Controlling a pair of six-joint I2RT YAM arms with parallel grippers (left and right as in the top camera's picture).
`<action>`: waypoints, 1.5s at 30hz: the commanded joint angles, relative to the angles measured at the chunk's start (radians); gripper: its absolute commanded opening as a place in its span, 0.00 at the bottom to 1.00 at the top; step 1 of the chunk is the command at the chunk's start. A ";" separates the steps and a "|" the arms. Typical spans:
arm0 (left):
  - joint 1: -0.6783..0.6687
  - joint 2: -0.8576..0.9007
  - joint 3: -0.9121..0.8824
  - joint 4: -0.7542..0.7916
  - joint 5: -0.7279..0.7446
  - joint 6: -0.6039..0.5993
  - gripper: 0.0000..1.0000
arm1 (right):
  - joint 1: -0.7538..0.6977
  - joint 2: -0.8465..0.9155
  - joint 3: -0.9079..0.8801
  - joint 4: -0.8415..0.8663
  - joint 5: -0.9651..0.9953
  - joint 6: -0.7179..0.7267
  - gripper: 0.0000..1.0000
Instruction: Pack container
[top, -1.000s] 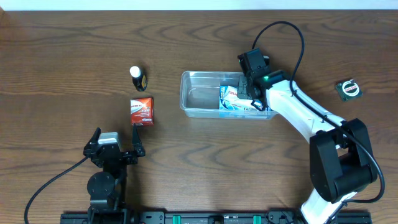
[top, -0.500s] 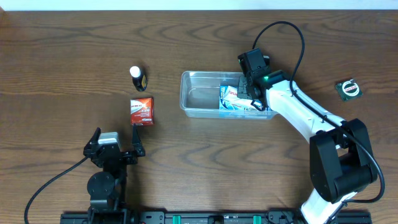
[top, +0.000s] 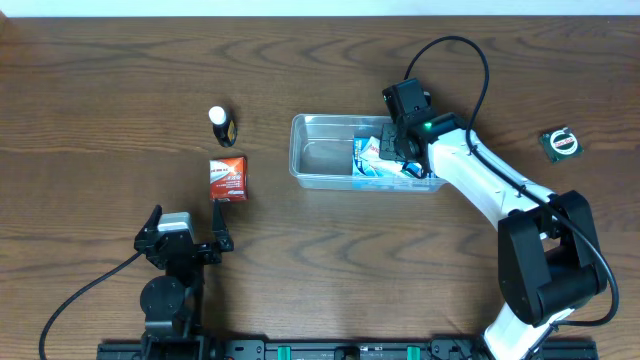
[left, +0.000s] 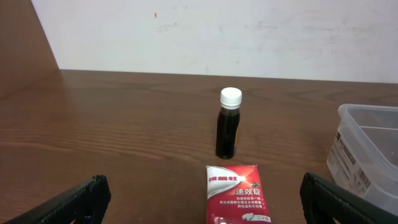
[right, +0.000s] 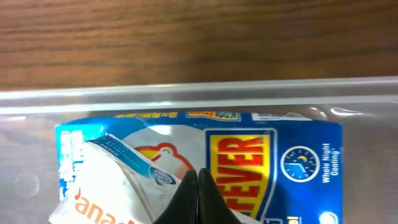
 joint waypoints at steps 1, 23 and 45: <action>0.000 0.001 -0.033 -0.015 -0.019 0.014 0.98 | -0.013 -0.012 0.002 -0.003 -0.043 -0.020 0.01; 0.000 0.001 -0.033 -0.015 -0.019 0.014 0.98 | -0.043 -0.082 0.012 -0.064 -0.233 -0.282 0.01; 0.000 0.001 -0.033 -0.015 -0.019 0.014 0.98 | -0.161 -0.109 0.250 -0.208 -0.156 -0.311 0.01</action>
